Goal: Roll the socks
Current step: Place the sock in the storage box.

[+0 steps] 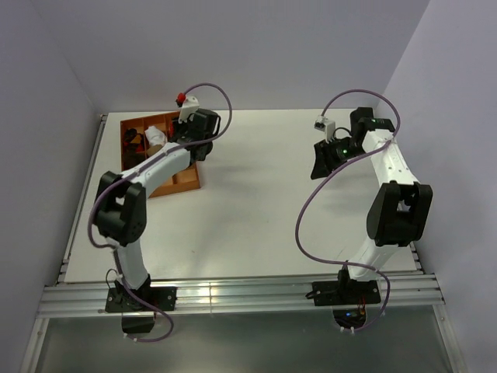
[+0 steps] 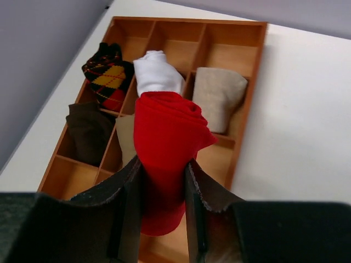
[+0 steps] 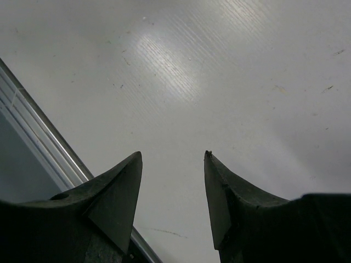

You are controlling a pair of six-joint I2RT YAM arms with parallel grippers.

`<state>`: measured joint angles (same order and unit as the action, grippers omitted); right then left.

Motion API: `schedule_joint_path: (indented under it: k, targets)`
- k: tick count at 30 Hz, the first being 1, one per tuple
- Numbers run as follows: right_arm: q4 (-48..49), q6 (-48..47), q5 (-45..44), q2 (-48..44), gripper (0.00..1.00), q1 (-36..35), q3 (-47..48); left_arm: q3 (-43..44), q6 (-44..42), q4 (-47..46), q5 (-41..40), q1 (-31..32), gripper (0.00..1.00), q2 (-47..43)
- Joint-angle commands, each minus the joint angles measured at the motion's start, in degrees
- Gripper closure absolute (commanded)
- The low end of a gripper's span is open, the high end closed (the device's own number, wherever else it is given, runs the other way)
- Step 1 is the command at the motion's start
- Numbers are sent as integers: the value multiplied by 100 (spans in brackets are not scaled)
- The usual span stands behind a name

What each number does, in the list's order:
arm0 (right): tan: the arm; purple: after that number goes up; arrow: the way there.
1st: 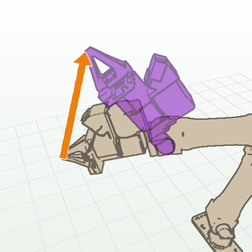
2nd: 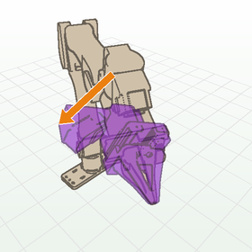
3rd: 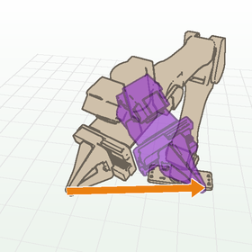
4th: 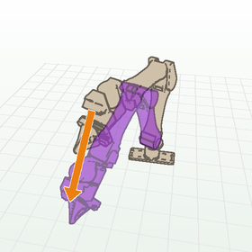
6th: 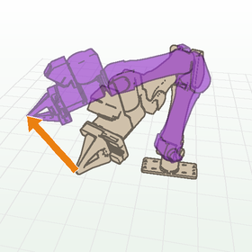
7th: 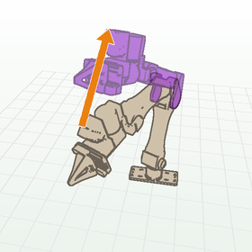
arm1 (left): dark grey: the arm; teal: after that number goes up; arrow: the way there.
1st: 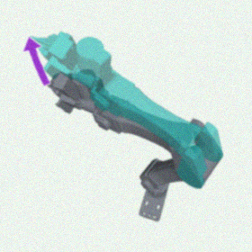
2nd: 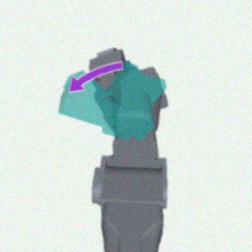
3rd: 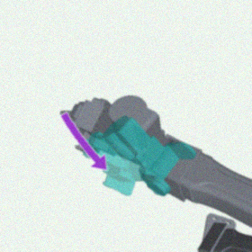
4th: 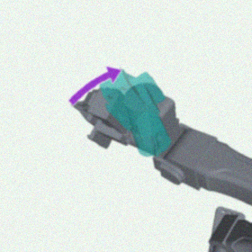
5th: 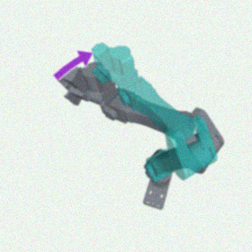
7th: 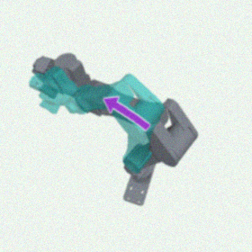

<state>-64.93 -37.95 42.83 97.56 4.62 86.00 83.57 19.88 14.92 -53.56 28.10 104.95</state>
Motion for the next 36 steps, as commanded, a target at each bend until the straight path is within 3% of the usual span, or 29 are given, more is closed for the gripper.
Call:
schedule_joint_path:
  k: [1, 8, 15, 36]
  targets:
    - [112, 51, -38, 18, 44, -84, 154, 633, 525, 414, -1173, -111, 100, 666]
    - [173, 25, -29, 123, 44, -119, 23, 1459, 1448, 1513, -1552, -173, 100, 1721]
    - [200, 25, -20, 202, 44, -172, 5, 1338, 1581, 1532, -1236, -191, 100, 1959]
    - [507, 192, -249, 35, 46, -234, -373, 1575, 1106, 1243, 1338, -498, 100, 2496]
